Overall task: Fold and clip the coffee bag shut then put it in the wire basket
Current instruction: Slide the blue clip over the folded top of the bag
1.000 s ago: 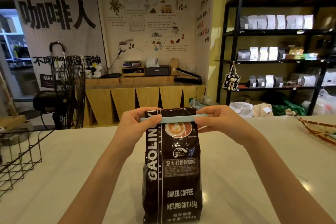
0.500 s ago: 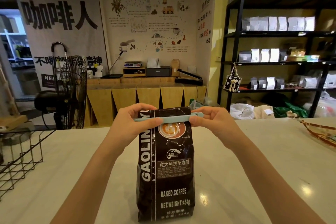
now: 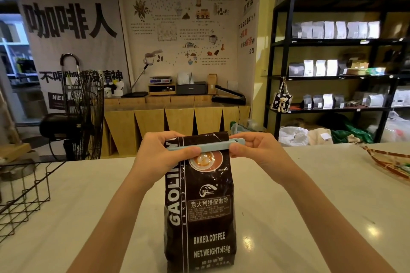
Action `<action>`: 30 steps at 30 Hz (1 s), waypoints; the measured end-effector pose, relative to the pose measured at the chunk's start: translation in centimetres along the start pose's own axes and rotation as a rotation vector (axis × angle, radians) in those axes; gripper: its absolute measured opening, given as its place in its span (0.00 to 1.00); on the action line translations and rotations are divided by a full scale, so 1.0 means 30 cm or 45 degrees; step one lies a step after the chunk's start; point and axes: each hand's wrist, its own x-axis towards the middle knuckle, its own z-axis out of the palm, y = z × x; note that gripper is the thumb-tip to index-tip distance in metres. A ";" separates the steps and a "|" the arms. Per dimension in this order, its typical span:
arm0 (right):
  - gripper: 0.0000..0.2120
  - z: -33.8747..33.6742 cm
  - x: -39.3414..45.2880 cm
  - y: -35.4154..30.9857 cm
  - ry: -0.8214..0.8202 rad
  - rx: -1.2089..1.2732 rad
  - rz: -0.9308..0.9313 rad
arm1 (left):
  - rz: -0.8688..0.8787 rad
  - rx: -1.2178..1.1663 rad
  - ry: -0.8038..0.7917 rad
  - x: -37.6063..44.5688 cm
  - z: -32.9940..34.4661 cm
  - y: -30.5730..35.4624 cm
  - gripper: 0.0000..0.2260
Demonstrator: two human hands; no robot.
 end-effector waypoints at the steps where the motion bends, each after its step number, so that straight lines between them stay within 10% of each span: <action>1: 0.07 -0.003 -0.003 0.001 -0.015 0.026 0.017 | -0.007 0.004 -0.004 0.000 0.000 0.001 0.09; 11: 0.07 -0.008 -0.044 0.025 0.068 0.040 -0.036 | 0.415 1.115 -0.329 0.032 0.062 0.154 0.21; 18: 0.06 -0.019 -0.060 0.011 0.029 0.060 -0.068 | 0.455 1.117 -0.725 0.084 0.138 0.204 0.16; 30: 0.06 0.020 -0.053 0.033 0.173 0.197 -0.044 | 0.537 1.030 -0.566 0.073 0.122 0.171 0.12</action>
